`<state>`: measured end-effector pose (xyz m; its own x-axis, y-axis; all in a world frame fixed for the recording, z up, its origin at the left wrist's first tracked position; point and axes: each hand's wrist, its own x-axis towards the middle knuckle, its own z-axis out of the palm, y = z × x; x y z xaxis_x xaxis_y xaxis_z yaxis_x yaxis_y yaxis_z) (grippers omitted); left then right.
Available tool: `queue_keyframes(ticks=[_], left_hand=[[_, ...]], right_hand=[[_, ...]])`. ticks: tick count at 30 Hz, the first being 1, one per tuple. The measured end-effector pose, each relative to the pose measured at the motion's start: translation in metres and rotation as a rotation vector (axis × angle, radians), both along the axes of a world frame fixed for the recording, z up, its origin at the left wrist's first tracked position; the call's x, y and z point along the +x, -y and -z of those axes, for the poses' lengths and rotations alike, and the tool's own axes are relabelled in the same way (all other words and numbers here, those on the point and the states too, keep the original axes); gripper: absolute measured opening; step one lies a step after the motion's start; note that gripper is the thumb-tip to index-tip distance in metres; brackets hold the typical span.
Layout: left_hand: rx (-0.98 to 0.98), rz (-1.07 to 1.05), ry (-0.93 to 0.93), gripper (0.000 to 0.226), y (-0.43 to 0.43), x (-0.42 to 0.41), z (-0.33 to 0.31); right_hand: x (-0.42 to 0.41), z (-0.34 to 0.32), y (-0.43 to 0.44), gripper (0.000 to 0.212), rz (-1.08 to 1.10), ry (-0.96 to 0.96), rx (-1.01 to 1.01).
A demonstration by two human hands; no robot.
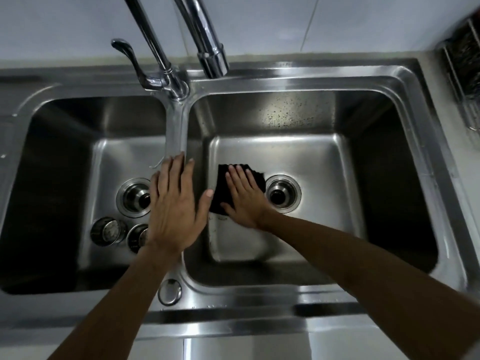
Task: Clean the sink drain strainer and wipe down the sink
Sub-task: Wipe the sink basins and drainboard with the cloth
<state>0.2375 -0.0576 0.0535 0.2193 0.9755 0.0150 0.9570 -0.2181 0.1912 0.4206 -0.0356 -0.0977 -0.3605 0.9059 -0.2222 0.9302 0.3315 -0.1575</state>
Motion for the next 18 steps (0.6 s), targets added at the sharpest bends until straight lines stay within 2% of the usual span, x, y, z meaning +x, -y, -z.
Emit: queue_keyframes(ticks=[2, 5, 6, 7, 10, 11, 12, 14, 16, 17, 18], left_hand=[[0.004, -0.001, 0.012, 0.069, -0.001, -0.001, 0.003], [-0.004, -0.057, 0.079, 0.072, 0.001, -0.002, 0.003], [-0.002, -0.071, 0.095, 0.072, 0.002, -0.002, 0.003], [0.002, -0.069, 0.106, 0.071, 0.002, -0.002, 0.004], [0.008, -0.042, 0.111, 0.068, -0.002, -0.002, 0.007], [0.006, -0.04, 0.104, 0.067, -0.002, -0.002, 0.008], [0.004, -0.041, 0.094, 0.067, -0.001, -0.003, 0.008], [-0.01, -0.041, 0.075, 0.069, 0.001, -0.004, 0.006], [-0.02, -0.047, 0.046, 0.072, 0.003, -0.007, 0.006], [-0.019, -0.046, 0.049, 0.072, 0.001, -0.006, 0.006], [-0.015, -0.044, 0.057, 0.072, -0.001, -0.004, 0.005]], right_hand=[[-0.005, 0.009, 0.014, 0.084, -0.177, -0.008, -0.008], [0.042, 0.014, 0.051, 0.082, -0.568, 0.011, -0.013], [0.058, 0.013, 0.046, 0.081, -0.601, 0.027, 0.017], [0.066, 0.012, 0.032, 0.081, -0.554, 0.054, 0.048], [0.026, 0.001, -0.02, 0.079, -0.131, 0.013, 0.069], [0.004, -0.001, -0.023, 0.08, -0.064, -0.025, 0.038], [-0.015, 0.0, -0.014, 0.082, -0.089, -0.054, 0.004], [-0.018, 0.01, 0.034, 0.085, -0.344, -0.022, -0.027], [0.029, 0.013, 0.059, 0.081, -0.668, -0.037, 0.003], [0.055, 0.011, 0.051, 0.08, -0.752, -0.011, 0.045], [0.073, 0.007, 0.035, 0.08, -0.727, 0.042, 0.076]])
